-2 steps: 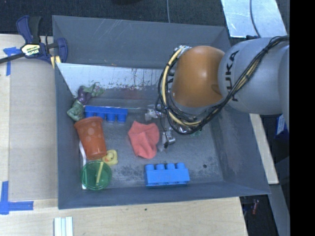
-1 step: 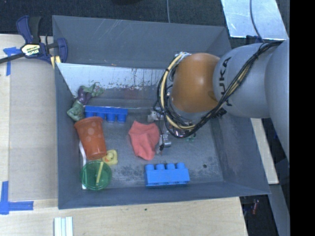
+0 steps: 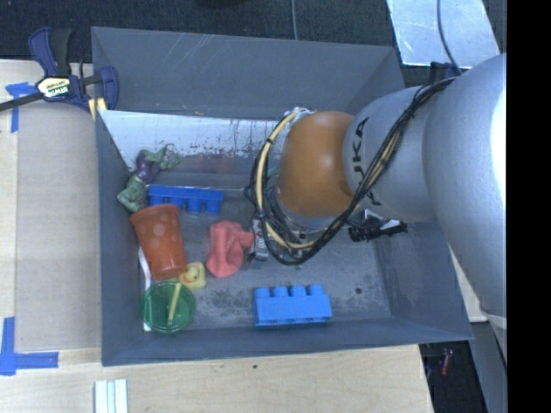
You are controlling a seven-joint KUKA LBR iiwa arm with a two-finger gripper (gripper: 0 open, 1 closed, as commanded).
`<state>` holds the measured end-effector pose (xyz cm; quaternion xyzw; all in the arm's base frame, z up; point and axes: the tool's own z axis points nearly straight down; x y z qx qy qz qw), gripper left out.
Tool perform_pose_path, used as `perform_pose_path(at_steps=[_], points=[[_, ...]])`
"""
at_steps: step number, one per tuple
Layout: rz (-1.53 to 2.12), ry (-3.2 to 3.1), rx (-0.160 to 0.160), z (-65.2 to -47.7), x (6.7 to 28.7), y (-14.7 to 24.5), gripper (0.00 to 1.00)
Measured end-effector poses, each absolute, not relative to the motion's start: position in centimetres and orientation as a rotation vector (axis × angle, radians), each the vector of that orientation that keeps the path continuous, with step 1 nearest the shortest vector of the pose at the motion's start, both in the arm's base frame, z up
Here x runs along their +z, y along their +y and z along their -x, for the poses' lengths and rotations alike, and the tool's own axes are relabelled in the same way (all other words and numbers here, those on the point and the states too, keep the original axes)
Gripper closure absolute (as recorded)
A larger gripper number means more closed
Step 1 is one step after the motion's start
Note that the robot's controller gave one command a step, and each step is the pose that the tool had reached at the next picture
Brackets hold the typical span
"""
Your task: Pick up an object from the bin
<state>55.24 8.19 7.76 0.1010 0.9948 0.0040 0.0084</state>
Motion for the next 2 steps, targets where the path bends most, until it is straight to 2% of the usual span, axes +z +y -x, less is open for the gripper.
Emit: perform_pose_path(at_steps=[1, 2], points=[[-0.317, 3.108, 0.013, -55.3, 7.8, 8.2, 1.0], [-0.259, 3.118, 0.009, -54.8, 13.5, 7.9, 1.0]])
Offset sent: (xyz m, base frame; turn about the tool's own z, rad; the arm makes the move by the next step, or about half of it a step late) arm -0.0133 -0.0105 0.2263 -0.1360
